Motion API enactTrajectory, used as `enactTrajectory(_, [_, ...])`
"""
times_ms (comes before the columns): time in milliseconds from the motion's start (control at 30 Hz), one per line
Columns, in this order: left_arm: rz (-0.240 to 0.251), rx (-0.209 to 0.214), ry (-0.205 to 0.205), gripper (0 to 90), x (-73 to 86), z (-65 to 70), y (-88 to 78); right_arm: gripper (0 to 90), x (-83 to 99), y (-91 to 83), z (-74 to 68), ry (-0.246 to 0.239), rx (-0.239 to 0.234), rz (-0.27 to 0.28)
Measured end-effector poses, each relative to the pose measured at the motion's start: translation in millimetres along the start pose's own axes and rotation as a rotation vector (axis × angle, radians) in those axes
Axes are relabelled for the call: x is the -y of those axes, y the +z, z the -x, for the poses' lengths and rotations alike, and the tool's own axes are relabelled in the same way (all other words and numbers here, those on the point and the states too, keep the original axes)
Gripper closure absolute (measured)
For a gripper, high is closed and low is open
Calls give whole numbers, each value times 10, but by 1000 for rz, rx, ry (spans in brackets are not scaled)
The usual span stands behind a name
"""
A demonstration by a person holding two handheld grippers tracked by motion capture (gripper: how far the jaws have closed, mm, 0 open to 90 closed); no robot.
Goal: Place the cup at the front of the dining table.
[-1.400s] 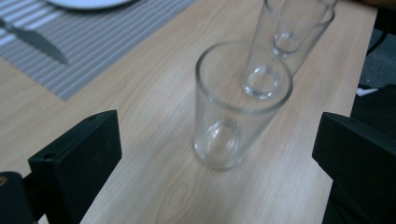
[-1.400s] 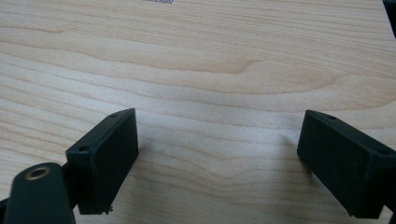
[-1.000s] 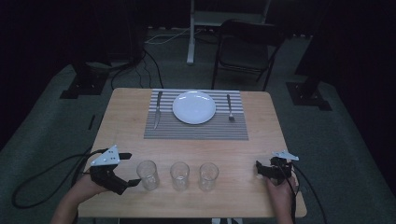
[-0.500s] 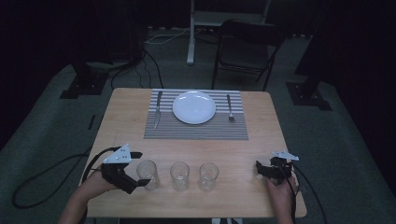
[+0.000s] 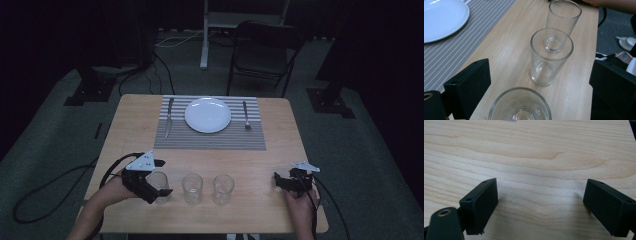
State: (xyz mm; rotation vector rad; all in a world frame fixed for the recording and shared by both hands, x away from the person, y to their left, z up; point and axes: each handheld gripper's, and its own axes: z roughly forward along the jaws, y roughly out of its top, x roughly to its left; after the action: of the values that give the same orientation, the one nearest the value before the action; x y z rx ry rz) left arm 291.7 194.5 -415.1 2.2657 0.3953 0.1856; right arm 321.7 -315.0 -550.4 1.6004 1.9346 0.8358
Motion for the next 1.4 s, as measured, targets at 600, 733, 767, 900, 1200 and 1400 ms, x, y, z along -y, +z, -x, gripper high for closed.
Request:
enactTrajectory(600, [-31,65,33,41,-280,14,234,123,0,0,0,0,0,0])
enactTrajectory(733, [-42,77,48,41,-352,31,294,123,0,0,0,0,0,0])
enactTrajectory(767, [-45,85,53,41,-374,40,318,123,0,0,0,0,0,0])
enactTrajectory(900, [-43,99,60,41,-419,64,374,123,0,0,0,0,0,0])
enactTrajectory(1200, [-77,127,89,41,-512,143,556,123,0,0,0,0,0,0])
enactTrajectory(1400, [-91,147,106,42,-577,202,670,123,0,0,0,0,0,0])
